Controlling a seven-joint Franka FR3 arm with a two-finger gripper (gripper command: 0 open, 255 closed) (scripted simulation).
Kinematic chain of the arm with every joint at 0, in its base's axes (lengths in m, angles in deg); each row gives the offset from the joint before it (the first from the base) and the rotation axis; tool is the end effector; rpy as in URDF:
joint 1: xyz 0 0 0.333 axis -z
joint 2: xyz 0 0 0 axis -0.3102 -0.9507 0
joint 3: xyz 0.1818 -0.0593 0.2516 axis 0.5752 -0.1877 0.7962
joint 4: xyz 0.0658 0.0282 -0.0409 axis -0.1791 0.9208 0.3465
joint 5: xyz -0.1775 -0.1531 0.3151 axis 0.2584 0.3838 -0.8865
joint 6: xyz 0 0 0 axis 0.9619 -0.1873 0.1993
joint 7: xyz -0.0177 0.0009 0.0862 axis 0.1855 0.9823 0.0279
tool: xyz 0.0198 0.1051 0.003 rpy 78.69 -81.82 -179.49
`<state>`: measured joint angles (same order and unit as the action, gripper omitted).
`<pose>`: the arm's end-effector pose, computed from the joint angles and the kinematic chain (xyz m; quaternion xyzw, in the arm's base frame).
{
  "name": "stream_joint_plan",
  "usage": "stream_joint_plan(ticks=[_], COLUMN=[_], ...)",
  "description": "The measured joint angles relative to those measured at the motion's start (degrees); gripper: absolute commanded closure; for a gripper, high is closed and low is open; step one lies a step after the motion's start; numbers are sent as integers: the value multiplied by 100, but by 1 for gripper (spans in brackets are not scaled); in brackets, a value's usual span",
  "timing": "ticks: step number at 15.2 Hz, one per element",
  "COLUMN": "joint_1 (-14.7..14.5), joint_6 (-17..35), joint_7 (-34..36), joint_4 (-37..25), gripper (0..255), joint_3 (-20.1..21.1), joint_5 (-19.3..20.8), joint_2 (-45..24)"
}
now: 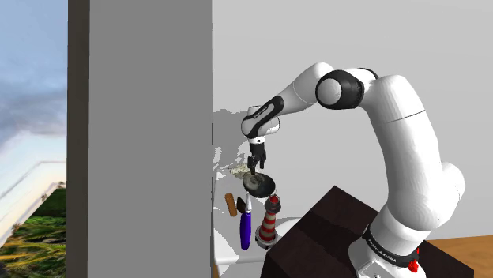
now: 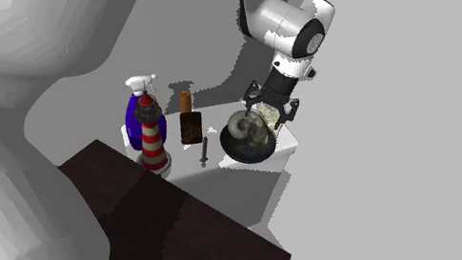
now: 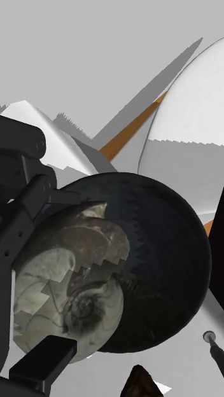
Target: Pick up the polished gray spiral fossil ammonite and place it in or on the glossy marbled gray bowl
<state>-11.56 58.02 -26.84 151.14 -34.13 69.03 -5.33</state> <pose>0.6202 -0.0589 0.1255 -0.9792 -0.1208 0.1444 0.0751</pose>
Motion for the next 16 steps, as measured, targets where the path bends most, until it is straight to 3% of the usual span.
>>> stream_joint_plan(ticks=[4, 5, 14, 15, 16], joint_1=[1, 1, -1, -1, 0], joint_6=[7, 7, 6, 6, 7], joint_7=[-1, -1, 1, 1, 1], joint_4=[4, 4, 0, 0, -2], gripper=[0, 255, 255, 0, 0], joint_3=[0, 0, 1, 1, 0], joint_5=[0, 0, -1, -1, -1], joint_2=[-2, -2, 4, 4, 6])
